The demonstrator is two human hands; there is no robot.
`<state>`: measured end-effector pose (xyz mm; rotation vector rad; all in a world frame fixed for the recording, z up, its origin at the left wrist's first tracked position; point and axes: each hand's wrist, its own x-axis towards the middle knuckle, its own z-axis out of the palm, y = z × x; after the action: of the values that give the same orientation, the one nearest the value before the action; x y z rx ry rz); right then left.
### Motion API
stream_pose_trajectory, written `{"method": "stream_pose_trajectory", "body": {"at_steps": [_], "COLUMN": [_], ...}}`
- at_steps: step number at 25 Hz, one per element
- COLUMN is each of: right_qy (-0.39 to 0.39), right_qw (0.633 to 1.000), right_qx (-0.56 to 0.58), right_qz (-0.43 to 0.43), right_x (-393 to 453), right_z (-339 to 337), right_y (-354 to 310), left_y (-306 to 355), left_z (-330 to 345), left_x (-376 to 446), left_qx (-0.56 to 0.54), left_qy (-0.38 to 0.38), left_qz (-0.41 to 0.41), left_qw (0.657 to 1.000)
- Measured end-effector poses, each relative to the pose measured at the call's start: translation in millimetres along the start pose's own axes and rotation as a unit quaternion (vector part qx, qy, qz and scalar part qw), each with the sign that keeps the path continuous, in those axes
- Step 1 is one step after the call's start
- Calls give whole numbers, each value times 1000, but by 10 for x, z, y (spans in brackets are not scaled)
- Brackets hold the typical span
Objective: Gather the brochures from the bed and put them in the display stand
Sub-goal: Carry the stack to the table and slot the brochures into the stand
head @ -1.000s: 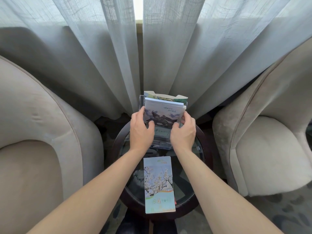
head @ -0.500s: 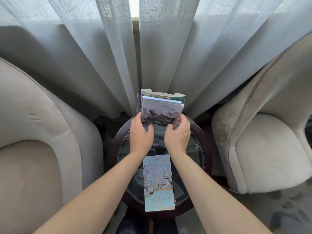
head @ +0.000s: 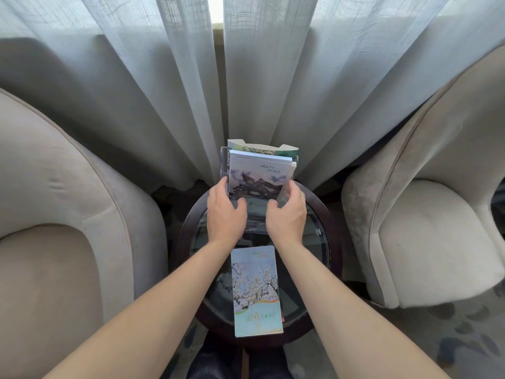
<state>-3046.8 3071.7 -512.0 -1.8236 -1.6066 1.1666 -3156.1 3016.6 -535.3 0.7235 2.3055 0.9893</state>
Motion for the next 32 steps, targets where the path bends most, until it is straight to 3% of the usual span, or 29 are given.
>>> {"method": "stream_pose_trajectory", "body": {"at_steps": [4,11,20,22,24,27,29,32], "right_qy": [-29,-185,-262,-277,-307,-341,-347,-339], "right_qw": [998,971,948,940,903,827,793,779], "right_qx": [-53,-138,-173,-201,-280,-392,-444,-476], "right_qz": [35,55,61,-1,-105,-212,-230,-229], "right_x": [-66,-287,-862,-989,-1080,-1166,-1204,-1240], "right_z": [-78,-294,-435,-427,-375,-275,-225,-193], "right_y": [183,772,1702,1826,1944,2120,2177,2217], "left_y": [-140,-549,-1267,-1388,-1532,-1720,-1777,-1813], "left_z": [-81,0,341,401,448,544,584,602], "left_x": [-103,-501,-1459,-1637,-1760,-1864,-1880,-1894], "left_qx": [24,59,-2,37,153,333,367,355], "left_qy": [7,-129,-107,-110,-138,-210,-232,-227], "left_qz": [8,-97,-218,-181,-59,111,121,100], "left_qw": [1000,985,970,977,977,913,893,901]}}
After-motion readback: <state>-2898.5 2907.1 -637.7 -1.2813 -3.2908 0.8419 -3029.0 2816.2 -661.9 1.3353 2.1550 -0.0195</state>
